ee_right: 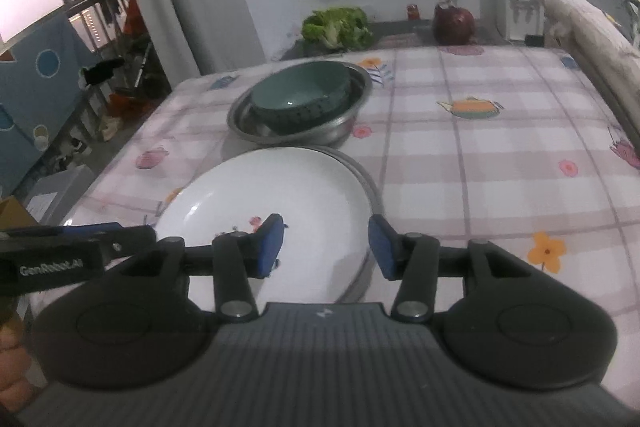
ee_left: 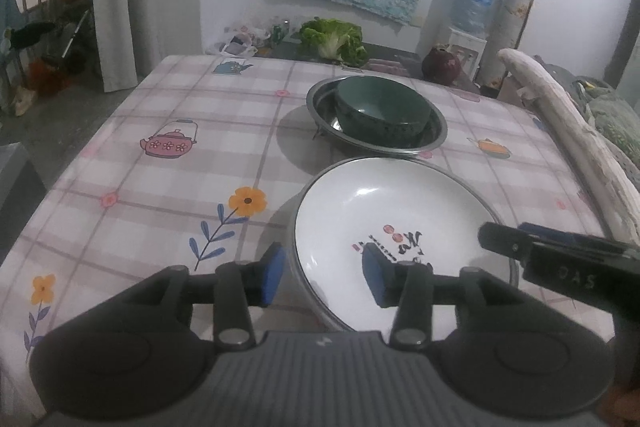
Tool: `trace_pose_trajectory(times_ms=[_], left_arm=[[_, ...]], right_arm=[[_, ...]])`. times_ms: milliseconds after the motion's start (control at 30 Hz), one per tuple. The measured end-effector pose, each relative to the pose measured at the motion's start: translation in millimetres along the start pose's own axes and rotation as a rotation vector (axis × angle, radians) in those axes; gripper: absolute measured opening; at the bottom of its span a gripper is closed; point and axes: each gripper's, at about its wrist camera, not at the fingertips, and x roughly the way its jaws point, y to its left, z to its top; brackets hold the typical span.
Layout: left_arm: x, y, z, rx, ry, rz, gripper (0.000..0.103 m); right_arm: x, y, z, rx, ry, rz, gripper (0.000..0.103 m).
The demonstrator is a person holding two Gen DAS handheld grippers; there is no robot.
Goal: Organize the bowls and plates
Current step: 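Carry the white plate with both tools over the stainless basin, then lower the plate into the basin and open both tools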
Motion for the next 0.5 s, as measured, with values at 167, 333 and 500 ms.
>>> trace_pose_trajectory(times_ms=[167, 333, 500], left_arm=[[-4.3, 0.0, -2.5, 0.008, 0.001, 0.002, 0.060], [-10.1, -1.7, -5.9, 0.019, 0.025, 0.018, 0.066], [-22.5, -10.2, -9.0, 0.034, -0.001, 0.029, 0.073]], right_arm=[[-6.8, 5.9, -2.6, 0.008, -0.006, 0.017, 0.051], [-22.1, 5.0, -9.3, 0.030, -0.027, 0.030, 0.061], [-36.0, -0.2, -13.5, 0.037, -0.040, 0.036, 0.066]])
